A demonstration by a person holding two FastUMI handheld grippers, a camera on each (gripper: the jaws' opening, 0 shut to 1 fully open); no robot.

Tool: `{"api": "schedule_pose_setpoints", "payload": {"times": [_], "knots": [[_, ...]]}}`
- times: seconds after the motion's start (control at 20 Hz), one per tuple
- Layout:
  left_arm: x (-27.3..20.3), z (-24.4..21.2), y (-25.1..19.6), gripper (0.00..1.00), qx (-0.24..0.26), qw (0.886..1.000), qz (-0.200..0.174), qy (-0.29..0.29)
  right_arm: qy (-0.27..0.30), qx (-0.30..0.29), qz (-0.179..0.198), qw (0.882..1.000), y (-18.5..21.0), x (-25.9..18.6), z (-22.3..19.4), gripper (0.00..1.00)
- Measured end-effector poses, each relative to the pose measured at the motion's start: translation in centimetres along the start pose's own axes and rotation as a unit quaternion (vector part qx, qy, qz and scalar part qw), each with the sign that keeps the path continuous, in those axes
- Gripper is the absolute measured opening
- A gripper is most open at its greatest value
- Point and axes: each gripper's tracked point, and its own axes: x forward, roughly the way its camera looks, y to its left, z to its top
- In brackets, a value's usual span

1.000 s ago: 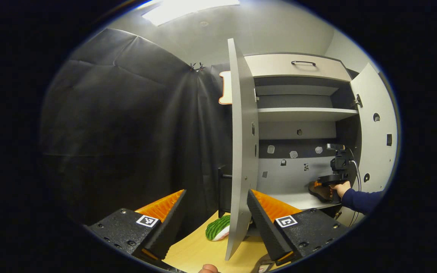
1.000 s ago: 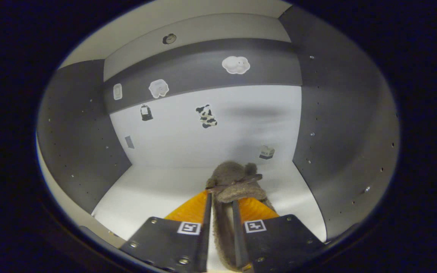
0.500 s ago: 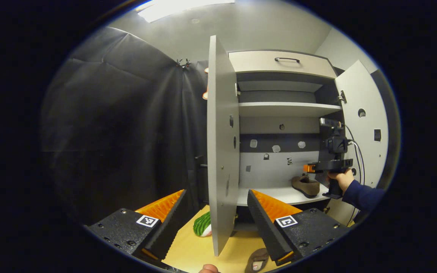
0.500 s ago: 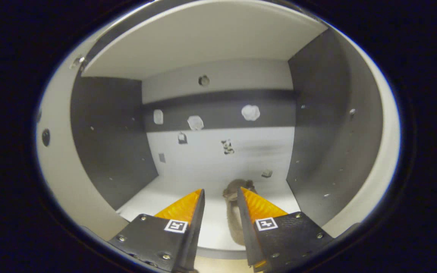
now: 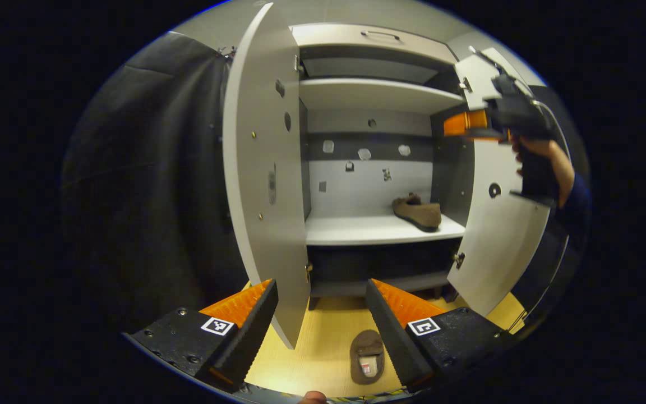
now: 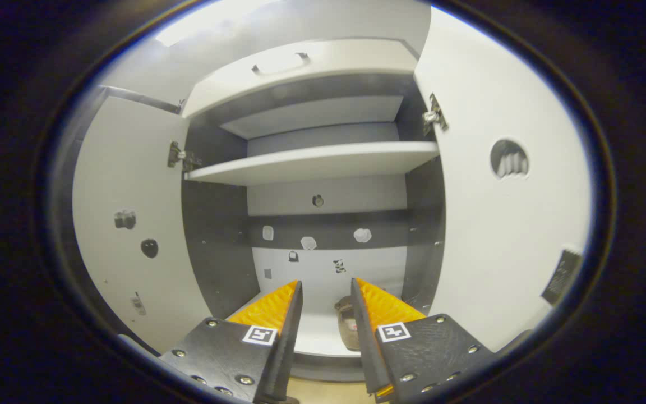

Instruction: Grab one shoe with the right hand and put it into the shoe cabinet, grab the other shoe with the left hand and put it into the shoe cabinet; then close the right door with the right hand and the left door with the left hand.

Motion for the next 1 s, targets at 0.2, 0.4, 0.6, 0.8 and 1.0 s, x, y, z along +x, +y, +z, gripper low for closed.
{"api": "schedule_pose_setpoints", "payload": {"times": [0.2,0.4,0.6,0.8,1.0], "knots": [[2.3,-7.0,-2.0,0.97,0.012,0.997,-0.038,0.072,-0.038,-0.006,-0.013,0.999,-0.8,-4.6,4.5,0.62],[4.6,-14.7,-3.7,0.98,0.017,0.980,-0.083,0.179,-0.055,-0.008,-0.018,0.998,-0.7,-8.3,6.9,0.69],[6.5,-21.1,-4.5,0.98,0.015,0.961,-0.116,0.252,-0.064,-0.011,-0.034,0.997,-1.7,-10.6,8.0,0.82],[7.3,-26.0,-4.8,0.95,0.013,0.935,-0.139,0.325,-0.063,-0.006,-0.051,0.997,-2.8,-12.7,8.4,0.82],[8.1,-28.3,-4.1,0.86,0.017,0.920,-0.146,0.364,-0.075,-0.011,-0.069,0.995,-3.9,-14.5,9.2,0.78]]}}
